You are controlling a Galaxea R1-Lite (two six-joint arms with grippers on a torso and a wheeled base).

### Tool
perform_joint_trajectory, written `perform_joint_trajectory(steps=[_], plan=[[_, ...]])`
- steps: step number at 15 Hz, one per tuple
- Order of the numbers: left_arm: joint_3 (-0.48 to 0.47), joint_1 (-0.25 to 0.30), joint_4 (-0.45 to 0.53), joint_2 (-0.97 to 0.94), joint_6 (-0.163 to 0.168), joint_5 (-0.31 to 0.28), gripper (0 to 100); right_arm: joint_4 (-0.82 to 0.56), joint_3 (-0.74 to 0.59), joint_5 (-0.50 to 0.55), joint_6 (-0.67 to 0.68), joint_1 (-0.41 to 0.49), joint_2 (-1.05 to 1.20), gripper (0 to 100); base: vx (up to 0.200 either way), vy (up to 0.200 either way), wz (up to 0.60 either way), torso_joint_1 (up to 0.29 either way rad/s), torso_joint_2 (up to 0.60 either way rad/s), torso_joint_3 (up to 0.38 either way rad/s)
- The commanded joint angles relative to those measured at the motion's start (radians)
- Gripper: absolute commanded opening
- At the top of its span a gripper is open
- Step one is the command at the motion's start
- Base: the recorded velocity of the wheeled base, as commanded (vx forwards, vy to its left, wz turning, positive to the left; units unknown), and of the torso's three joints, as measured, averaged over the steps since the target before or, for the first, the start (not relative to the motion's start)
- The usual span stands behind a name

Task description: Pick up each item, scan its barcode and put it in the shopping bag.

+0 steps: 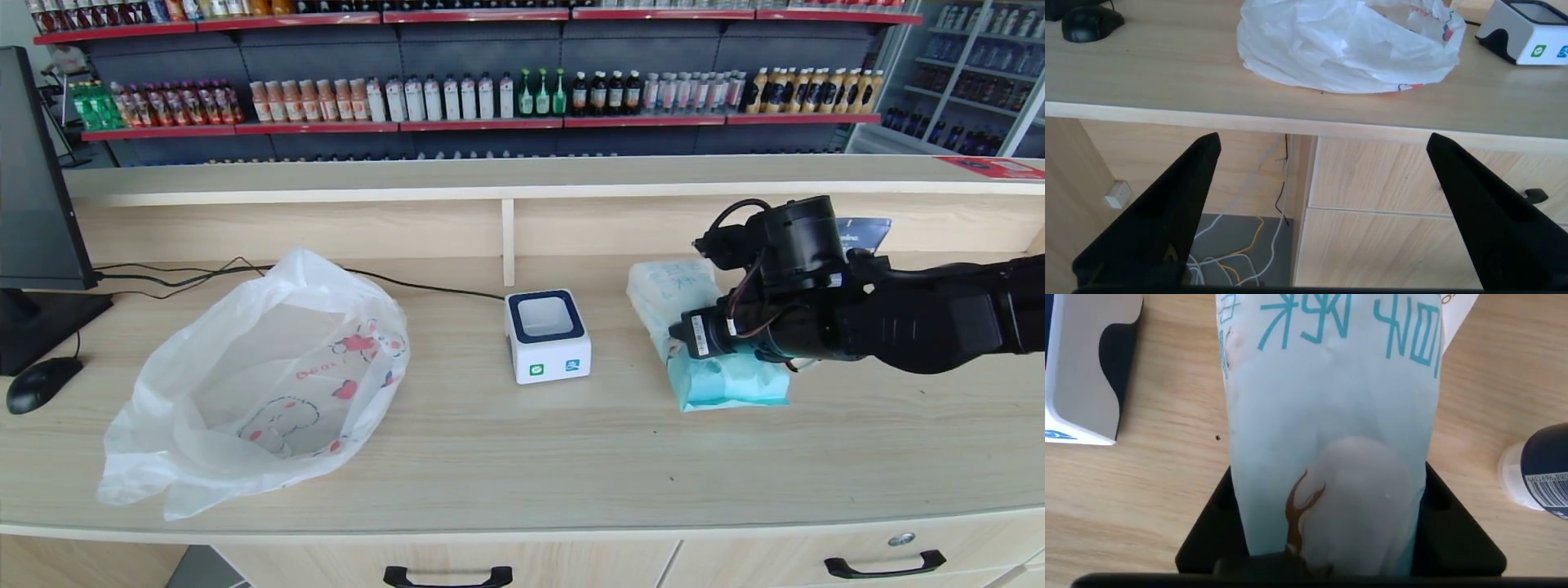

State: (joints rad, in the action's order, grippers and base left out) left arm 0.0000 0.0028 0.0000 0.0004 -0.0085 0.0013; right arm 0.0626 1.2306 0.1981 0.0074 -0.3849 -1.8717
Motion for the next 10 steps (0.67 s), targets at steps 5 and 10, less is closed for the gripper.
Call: perform_joint_trajectory(steps=[5,10], plan=[[0.000,0.000,0.000,0.000,-0.001,0.000,100,-0.003,-0.100,0.058,-0.001,-0.075,0.194,0,0.000,0.000,0.00,0.000,0.00,0.000],[0.000,0.000,0.000,0.000,-0.001,0.000,100,0.005,-0.255,0.095,-0.001,-0.163,0.414,0,0.000,0.000,0.00,0.000,0.00,0.000]])
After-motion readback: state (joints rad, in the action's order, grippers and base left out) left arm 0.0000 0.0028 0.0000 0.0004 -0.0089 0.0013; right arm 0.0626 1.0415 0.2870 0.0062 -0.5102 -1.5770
